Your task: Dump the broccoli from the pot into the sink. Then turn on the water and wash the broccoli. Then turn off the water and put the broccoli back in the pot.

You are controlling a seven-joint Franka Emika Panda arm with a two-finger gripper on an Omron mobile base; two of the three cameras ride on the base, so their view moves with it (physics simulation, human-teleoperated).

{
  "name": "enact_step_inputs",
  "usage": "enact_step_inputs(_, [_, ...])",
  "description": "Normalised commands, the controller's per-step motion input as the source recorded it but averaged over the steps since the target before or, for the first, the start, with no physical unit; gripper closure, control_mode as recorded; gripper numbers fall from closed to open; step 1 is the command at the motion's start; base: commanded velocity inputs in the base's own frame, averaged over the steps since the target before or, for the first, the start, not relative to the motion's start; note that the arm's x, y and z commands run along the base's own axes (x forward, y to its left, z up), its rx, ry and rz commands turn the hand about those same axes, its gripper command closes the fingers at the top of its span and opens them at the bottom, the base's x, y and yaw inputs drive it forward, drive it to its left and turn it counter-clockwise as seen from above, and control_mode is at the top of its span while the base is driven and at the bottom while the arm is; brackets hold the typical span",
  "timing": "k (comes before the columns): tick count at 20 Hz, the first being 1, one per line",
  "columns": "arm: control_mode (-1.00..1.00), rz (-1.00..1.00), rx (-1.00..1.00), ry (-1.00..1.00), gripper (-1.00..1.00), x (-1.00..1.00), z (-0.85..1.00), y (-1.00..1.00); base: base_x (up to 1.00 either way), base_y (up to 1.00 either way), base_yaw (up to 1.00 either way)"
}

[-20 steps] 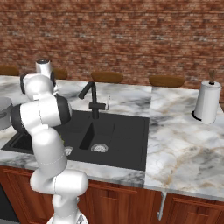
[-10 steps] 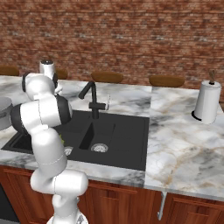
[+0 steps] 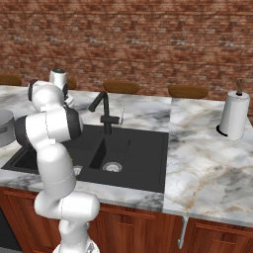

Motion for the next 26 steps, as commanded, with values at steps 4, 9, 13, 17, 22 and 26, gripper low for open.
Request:
enact_step_inputs(4, [-1.0, 0.3, -0.08, -0.03, -1.0, 0.0, -0.08, 0.0, 0.0, 0.0, 0.0])
enact_step_inputs(9, [-1.0, 0.28, -0.12, -0.08, -1.0, 0.0, -0.13, 0.0, 0.0, 0.0, 0.0])
enact_step_inputs(13, [-1.0, 0.26, -0.13, -0.17, -1.0, 0.0, -0.18, 0.0, 0.0, 0.0, 0.0])
enact_step_inputs(17, [-1.0, 0.23, -0.1, -0.21, -1.0, 0.0, -0.19, 0.0, 0.0, 0.0, 0.0])
enact_step_inputs(22, [-1.0, 0.19, -0.03, -0.13, -1.0, 0.0, -0.19, 0.0, 0.0, 0.0, 0.0])
enact_step_inputs(26, [-1.0, 0.15, 0.0, -0.05, -1.0, -0.03, -0.12, 0.0, 0.0, 0.0, 0.0])
